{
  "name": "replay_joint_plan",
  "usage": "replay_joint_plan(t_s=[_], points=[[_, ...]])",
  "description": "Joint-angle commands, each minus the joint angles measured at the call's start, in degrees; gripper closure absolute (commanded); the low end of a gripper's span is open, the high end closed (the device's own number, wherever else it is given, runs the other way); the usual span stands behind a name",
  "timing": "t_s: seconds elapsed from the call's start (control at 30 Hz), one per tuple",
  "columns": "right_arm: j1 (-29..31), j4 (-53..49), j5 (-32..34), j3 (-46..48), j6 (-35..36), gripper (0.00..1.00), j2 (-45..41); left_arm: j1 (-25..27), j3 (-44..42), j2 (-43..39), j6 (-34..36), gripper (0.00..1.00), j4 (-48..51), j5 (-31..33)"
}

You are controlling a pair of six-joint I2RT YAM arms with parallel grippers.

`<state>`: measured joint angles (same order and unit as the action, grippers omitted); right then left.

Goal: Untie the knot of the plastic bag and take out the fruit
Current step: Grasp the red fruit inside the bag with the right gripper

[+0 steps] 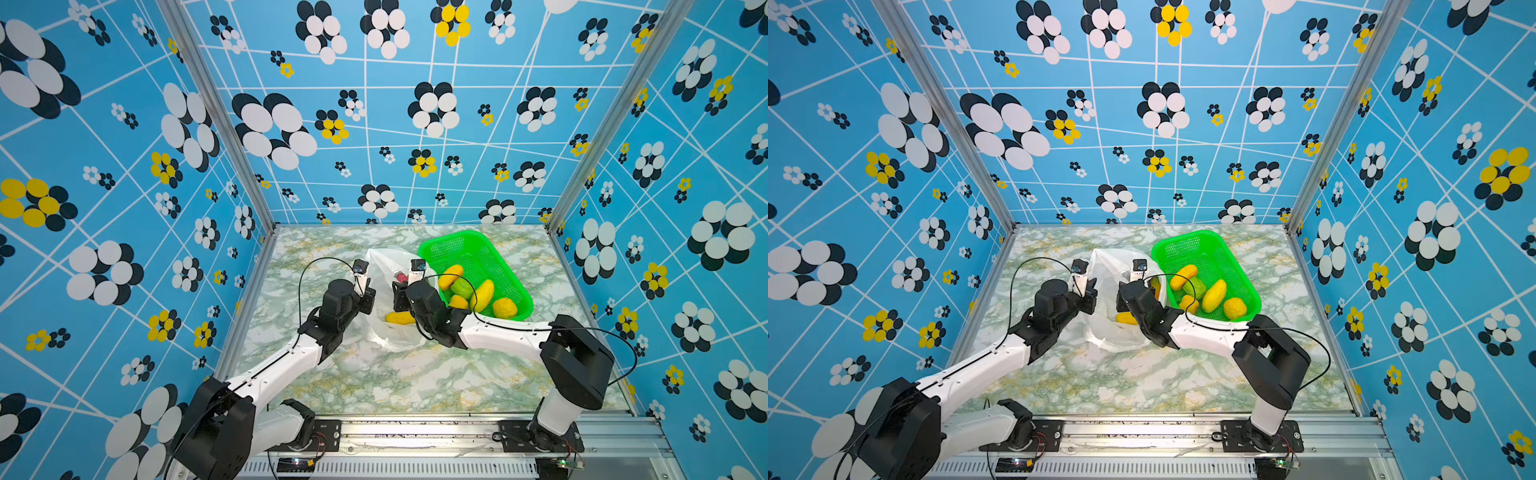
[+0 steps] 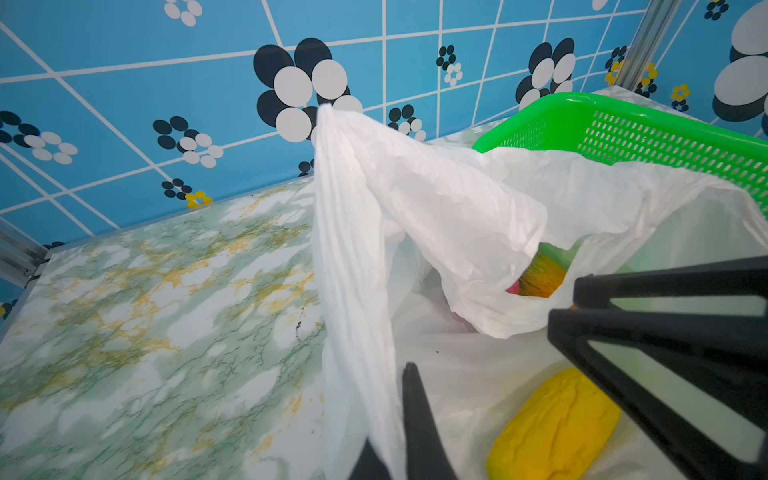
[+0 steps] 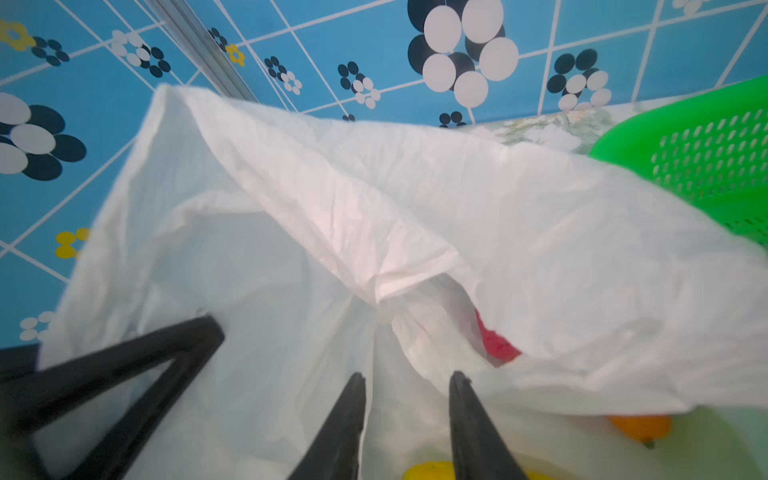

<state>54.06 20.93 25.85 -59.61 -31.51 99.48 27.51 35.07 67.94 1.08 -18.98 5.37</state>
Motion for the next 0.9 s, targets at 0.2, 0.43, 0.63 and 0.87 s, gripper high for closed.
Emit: replay_joint_plan(t_s=[0.2, 0.43, 0.63, 0.87], points=[[3.2, -1.0, 5.8, -2.2, -2.8, 0.38, 8.1, 0.4, 4.7, -3.0, -2.6, 1.00, 6.8, -3.1], [-1.5, -5.7, 7.7, -8.9, -3.6, 0.16, 14.3, 0.6, 3.8, -4.3, -2.8, 1.00, 6.9, -3.9], [-4.8, -8.6, 8.7, -14.0, -3.0, 0.10, 18.1, 0.7, 4.0, -3.9, -2.5, 1.00, 6.7, -3.9], [-7.4, -12.5, 6.4, -21.0, -3.3, 0.05, 23.9, 0.7, 4.4, -3.1, -2.4, 1.00, 6.8, -4.3]])
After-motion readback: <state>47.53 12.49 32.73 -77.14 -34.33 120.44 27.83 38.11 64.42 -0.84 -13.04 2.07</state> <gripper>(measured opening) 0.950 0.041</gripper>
